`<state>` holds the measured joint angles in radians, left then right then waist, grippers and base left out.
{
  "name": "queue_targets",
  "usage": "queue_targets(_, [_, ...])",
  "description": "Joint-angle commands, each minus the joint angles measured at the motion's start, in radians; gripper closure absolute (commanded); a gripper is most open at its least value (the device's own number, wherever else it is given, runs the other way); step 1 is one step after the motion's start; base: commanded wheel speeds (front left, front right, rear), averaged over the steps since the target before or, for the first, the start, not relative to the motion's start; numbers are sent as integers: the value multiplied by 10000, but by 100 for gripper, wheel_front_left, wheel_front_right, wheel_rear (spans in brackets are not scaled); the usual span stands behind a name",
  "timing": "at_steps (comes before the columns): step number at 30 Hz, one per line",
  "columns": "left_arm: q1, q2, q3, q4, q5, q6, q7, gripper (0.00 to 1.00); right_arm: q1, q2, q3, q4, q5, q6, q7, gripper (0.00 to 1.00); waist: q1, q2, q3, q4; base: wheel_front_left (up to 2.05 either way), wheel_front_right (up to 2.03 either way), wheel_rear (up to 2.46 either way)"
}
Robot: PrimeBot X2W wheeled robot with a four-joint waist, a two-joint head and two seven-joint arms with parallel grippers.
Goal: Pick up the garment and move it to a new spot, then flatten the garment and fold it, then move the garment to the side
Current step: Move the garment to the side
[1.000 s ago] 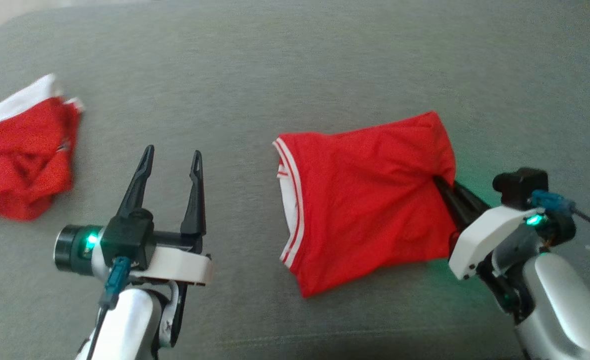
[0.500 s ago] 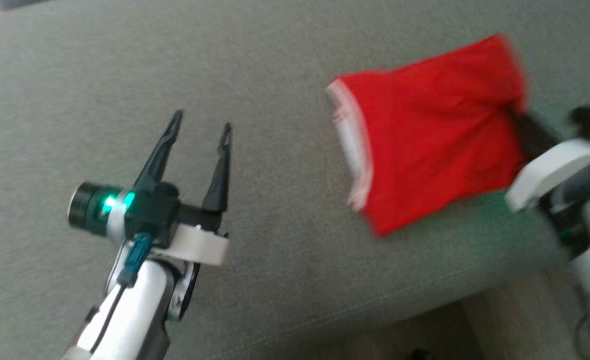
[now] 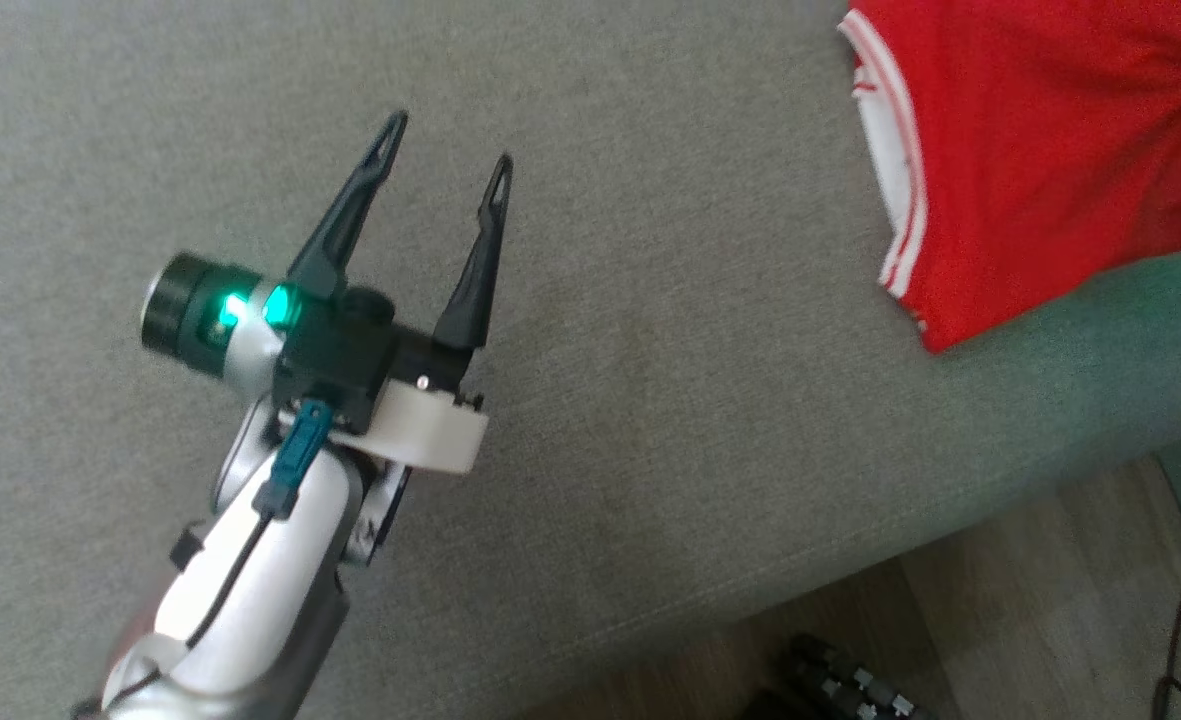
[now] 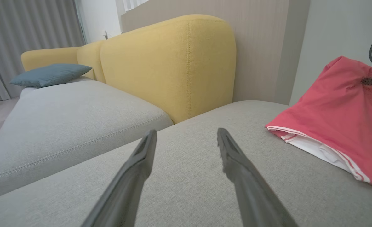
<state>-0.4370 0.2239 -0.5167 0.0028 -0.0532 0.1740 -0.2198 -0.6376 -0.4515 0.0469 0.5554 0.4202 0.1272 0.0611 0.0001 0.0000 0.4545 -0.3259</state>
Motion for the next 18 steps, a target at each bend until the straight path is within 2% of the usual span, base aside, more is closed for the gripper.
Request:
queue_targets(1, [-445, 165, 200, -396, 104, -88, 46, 0, -242, -375, -130, -112, -94, 35, -143, 100, -1, 0, 317, 44, 0, 0, 0])
queue_targets(6, [-923, 119, 41, -342, 222, -222, 28, 0, -675, -395, -422, 535, -576, 35, -669, 100, -1, 0, 803, 181, 0, 0, 0])
queue_targets(7, [-975, 99, 11, -309, 224, -239, 9, 0, -730, -373, -476, 691, -705, 35, -756, 84, -1, 0, 843, 214, 0, 0, 0])
queue_targets(8, [-1015, 79, -16, -275, 223, -250, -11, 0, -777, -358, -538, 840, -869, 35, -848, 61, -1, 0, 872, 246, 0, 0, 0])
queue_targets(9, [-1041, 63, -33, -240, 213, -255, -33, 0, -817, -309, -627, 984, -1028, 35, -932, 21, -1, 0, 882, 266, 0, 0, 0])
queue_targets(10, [-1056, 46, -41, -200, 194, -254, -56, 0, -841, -257, -746, 1152, -1223, 35, -973, 0, -1, 0, 876, 284, 0, 0, 0])
queue_targets(14, [-1028, -12, -44, -35, 81, -227, -159, 0, -808, 1, -1255, 1626, -1911, 35, -1209, 0, -1, 0, 721, 376, 0, 0, 0])
queue_targets(18, [-849, -36, 13, 115, -52, -124, -255, 0, -522, 301, -1605, 1507, -2292, 35, -1698, 0, -1, 0, 388, 478, 0, 0, 0])
